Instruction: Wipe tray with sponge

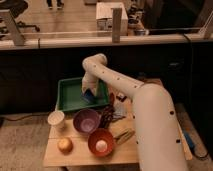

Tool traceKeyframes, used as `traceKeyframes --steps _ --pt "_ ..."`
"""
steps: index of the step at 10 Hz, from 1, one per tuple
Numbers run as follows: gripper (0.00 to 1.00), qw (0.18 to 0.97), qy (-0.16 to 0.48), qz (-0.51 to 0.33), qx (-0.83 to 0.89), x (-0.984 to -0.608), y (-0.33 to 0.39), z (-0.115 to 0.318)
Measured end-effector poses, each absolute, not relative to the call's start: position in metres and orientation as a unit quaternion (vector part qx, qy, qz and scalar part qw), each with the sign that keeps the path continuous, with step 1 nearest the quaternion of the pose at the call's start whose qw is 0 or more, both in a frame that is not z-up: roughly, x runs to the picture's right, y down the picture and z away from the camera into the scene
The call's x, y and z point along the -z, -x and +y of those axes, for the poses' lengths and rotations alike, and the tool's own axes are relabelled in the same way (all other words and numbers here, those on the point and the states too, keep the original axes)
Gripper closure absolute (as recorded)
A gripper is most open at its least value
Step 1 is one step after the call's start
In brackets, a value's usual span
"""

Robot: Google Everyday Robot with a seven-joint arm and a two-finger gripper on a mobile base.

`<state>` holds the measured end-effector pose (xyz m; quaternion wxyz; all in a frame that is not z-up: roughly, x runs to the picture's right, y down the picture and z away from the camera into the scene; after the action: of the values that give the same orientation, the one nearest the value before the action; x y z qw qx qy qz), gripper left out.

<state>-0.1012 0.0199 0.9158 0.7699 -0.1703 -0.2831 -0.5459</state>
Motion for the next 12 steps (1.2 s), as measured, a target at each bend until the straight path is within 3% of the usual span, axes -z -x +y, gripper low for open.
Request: traceKeyframes --steps 7,12 --pt "1.0 0.765 0.175 -0.268 0.559 -0.941 0.112 0.006" --pt "1.0 0.723 0.157 -0.304 0.6 -0.92 0.133 0.023"
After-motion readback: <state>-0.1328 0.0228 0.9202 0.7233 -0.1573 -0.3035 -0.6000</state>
